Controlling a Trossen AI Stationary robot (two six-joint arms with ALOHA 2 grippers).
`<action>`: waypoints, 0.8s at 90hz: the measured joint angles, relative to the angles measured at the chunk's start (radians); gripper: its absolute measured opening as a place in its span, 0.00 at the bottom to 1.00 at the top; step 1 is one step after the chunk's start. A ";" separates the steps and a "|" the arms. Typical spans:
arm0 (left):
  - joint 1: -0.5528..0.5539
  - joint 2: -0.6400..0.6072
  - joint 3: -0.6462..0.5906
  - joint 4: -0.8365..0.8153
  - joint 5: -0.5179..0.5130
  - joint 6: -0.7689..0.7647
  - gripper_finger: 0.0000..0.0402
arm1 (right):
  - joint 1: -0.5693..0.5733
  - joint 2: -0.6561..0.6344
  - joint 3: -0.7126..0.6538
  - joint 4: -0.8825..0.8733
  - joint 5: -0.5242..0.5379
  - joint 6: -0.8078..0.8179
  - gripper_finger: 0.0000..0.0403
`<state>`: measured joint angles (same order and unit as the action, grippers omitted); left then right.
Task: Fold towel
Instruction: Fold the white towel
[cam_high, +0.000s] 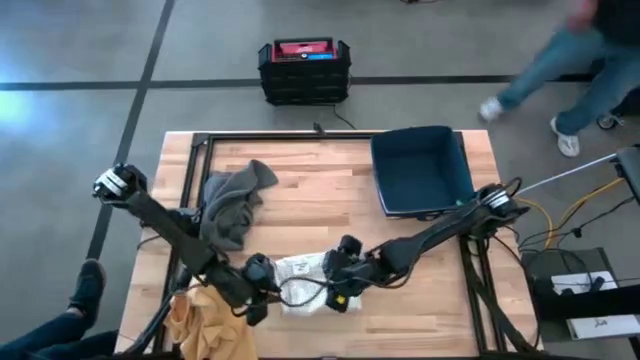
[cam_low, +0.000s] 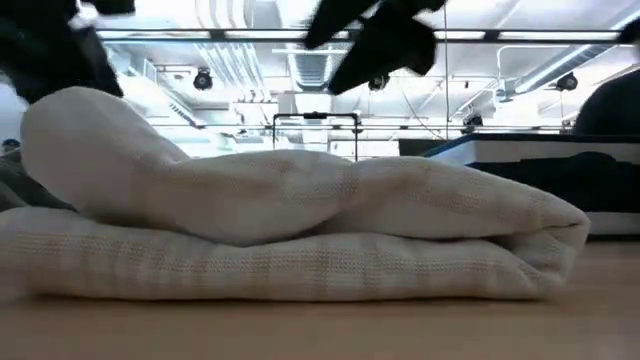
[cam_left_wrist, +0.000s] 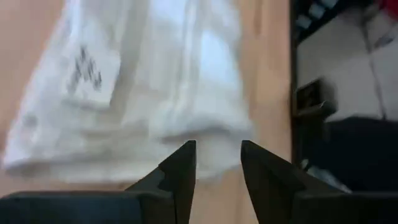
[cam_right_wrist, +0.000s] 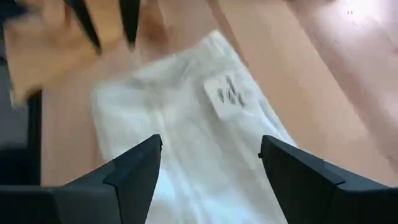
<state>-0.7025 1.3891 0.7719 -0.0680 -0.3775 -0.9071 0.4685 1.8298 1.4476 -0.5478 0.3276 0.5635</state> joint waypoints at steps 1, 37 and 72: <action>0.000 0.000 0.000 0.013 -0.007 0.009 0.28 | 0.005 -0.004 -0.003 -0.002 -0.005 -0.009 0.63; 0.072 0.279 0.000 0.299 0.033 0.121 0.28 | 0.074 0.085 -0.346 0.731 -0.041 -0.197 0.51; 0.017 0.254 0.002 0.154 0.079 -0.024 0.28 | 0.090 0.042 -0.398 0.699 -0.049 -0.188 0.40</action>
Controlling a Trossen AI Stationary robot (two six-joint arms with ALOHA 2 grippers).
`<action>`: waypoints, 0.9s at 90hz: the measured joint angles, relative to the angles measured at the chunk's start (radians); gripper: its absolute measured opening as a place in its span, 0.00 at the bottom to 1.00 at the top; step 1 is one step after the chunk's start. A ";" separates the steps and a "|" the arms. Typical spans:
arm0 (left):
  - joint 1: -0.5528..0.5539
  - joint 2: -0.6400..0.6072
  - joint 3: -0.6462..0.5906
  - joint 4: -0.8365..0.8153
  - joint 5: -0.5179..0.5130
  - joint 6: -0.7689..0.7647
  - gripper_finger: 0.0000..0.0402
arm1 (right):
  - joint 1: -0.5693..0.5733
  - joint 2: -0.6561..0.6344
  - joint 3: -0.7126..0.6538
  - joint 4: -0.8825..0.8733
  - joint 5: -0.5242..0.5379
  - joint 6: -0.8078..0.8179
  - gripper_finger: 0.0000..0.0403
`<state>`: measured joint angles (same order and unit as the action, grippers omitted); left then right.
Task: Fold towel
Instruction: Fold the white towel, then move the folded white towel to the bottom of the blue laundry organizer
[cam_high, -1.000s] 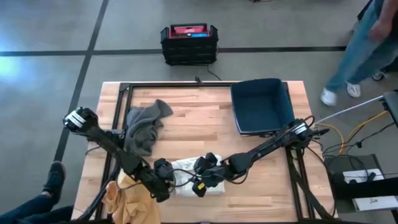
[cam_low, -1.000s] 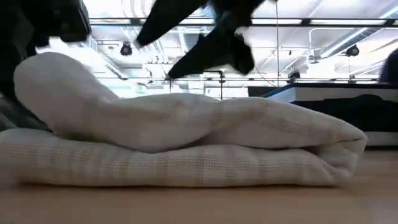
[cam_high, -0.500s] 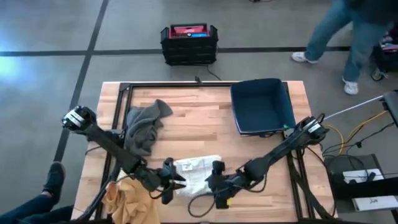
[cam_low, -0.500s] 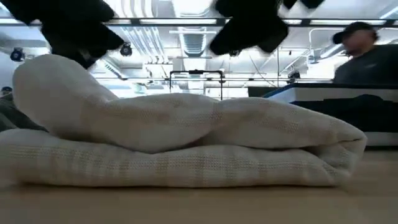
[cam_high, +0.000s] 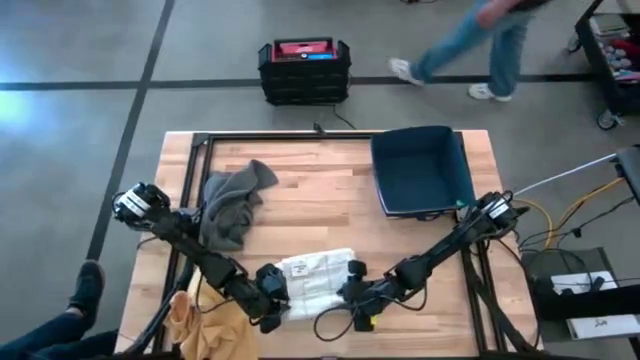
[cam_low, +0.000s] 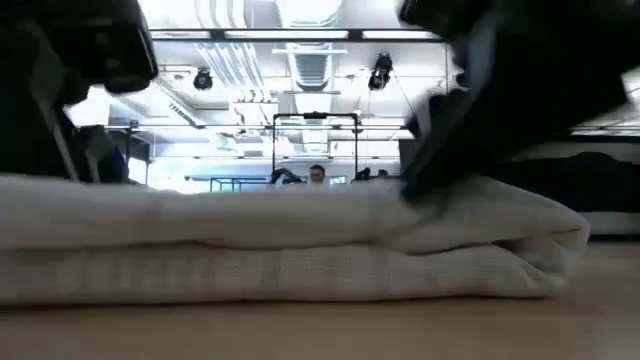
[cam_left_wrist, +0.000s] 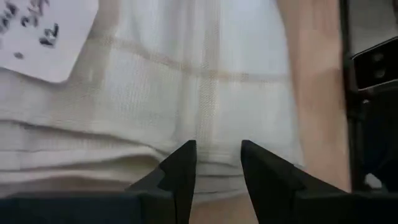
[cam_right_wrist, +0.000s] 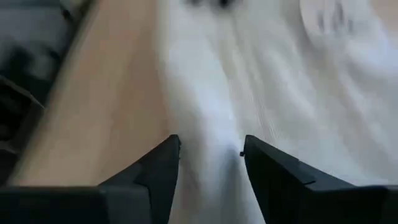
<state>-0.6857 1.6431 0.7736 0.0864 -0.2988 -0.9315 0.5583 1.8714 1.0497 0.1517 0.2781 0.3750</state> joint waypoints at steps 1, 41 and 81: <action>0.000 -0.006 0.001 0.000 -0.004 0.004 0.28 | 0.000 -0.005 0.006 -0.004 0.000 -0.006 0.40; 0.022 0.048 0.015 0.011 -0.175 0.133 0.28 | -0.048 0.074 0.082 -0.079 -0.006 -0.135 0.30; 0.001 -0.003 0.043 -0.140 -0.168 0.061 0.28 | -0.010 -0.010 0.171 -0.412 -0.022 -0.053 0.15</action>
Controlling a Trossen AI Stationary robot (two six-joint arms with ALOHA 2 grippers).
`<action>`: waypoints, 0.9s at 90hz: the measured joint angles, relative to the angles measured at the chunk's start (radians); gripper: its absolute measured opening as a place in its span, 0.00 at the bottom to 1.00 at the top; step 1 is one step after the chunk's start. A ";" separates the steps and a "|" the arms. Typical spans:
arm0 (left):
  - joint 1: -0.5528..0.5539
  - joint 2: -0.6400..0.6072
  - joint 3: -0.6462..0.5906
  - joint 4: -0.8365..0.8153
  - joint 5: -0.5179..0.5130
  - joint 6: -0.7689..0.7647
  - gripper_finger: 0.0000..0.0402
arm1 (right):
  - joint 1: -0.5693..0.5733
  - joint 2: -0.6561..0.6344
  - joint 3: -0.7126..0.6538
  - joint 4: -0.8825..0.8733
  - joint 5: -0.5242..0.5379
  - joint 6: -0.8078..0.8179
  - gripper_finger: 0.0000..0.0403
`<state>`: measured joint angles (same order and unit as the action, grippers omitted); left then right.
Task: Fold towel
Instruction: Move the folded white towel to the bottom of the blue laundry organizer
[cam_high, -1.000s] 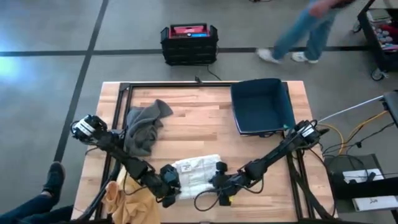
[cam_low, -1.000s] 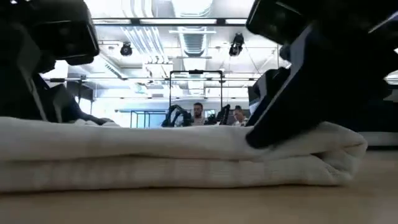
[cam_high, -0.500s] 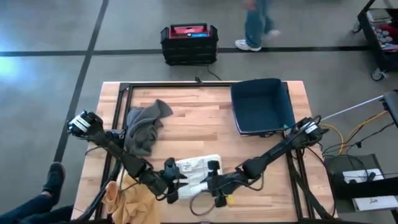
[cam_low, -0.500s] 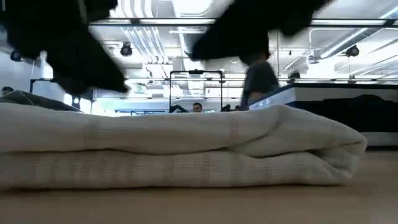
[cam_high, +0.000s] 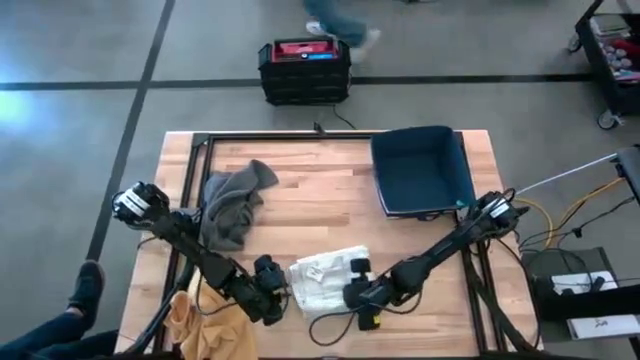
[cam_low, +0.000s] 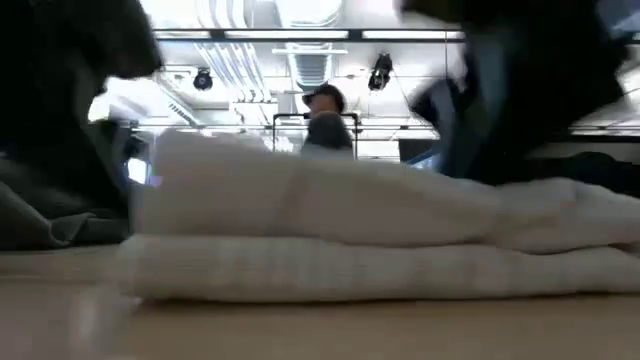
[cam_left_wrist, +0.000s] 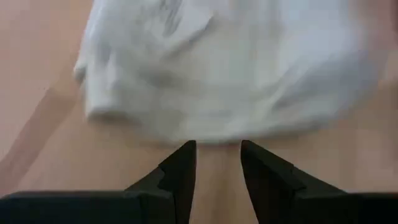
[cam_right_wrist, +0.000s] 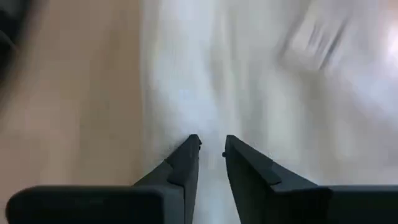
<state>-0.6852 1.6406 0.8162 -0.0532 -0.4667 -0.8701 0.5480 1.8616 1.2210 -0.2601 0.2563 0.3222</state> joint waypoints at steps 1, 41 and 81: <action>0.000 -0.005 0.002 -0.004 0.000 0.004 0.28 | -0.001 -0.003 0.008 0.003 0.001 -0.008 0.14; -0.034 -0.056 0.027 -0.060 -0.059 0.054 0.19 | -0.105 0.170 0.078 0.154 0.029 -0.200 0.05; -0.054 -0.050 0.025 -0.065 -0.070 0.019 0.18 | -0.032 0.142 0.083 -0.533 0.017 0.205 0.00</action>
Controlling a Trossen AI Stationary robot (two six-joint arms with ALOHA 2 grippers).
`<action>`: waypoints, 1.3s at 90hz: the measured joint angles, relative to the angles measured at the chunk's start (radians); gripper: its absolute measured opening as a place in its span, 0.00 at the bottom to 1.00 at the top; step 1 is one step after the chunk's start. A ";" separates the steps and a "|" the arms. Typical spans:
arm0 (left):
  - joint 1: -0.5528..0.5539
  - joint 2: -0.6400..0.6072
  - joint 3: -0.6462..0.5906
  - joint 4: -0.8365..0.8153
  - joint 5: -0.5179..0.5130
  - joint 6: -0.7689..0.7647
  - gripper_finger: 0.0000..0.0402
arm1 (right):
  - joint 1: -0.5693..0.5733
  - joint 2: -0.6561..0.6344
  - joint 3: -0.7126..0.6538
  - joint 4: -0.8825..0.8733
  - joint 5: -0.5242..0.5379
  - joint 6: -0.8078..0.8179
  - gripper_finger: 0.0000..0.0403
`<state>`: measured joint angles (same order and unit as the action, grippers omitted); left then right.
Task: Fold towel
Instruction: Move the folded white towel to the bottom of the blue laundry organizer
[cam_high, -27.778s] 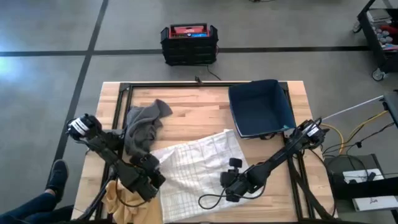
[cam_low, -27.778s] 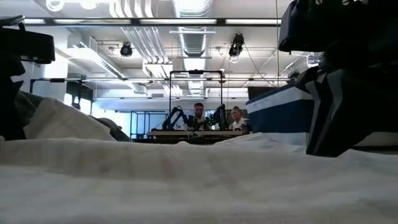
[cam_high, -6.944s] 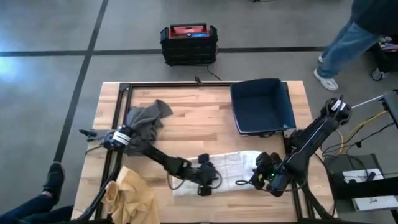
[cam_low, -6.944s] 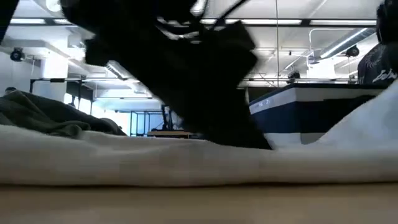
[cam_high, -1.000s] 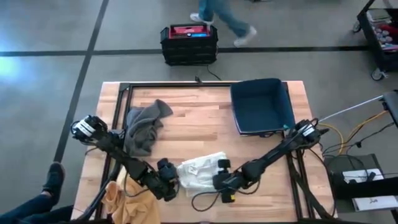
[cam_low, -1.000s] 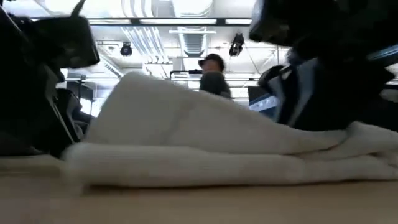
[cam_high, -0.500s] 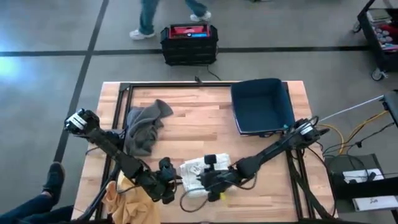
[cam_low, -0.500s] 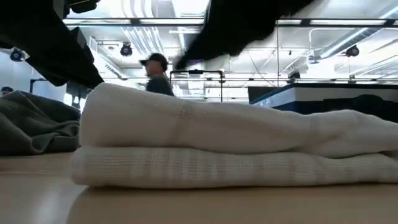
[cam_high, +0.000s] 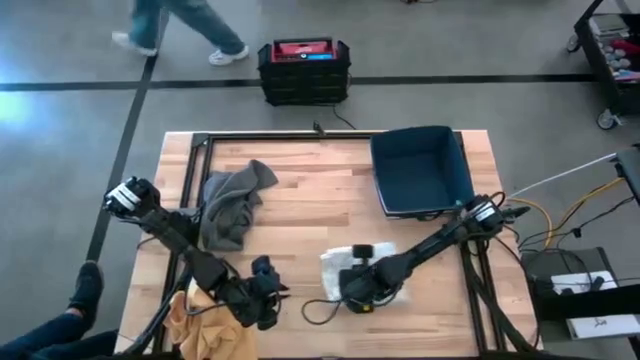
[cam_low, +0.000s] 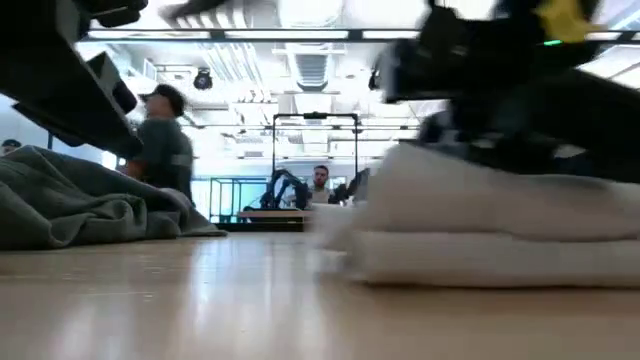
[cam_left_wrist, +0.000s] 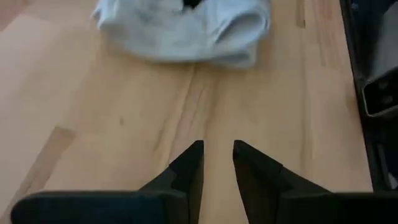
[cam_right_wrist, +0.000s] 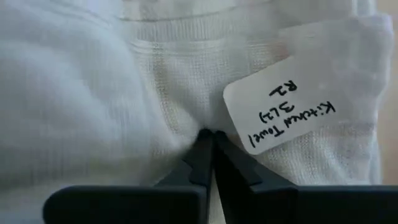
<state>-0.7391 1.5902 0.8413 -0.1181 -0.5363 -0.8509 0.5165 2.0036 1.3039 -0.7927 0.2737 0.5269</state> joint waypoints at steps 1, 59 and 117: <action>0.000 0.000 0.000 0.000 0.000 0.000 0.18 | 0.004 -0.002 -0.001 -0.022 -0.001 0.011 0.00; -0.001 0.000 0.000 0.007 -0.004 0.000 0.18 | 0.109 -0.339 -0.341 -0.298 -0.049 0.442 0.00; 0.001 0.000 0.000 0.024 -0.025 0.008 0.18 | 0.432 -0.428 -0.471 -0.135 -0.223 0.866 0.00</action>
<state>-0.7380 1.5902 0.8413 -0.0937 -0.5615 -0.8429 0.9490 1.5751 0.8332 -0.9278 0.0502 1.3925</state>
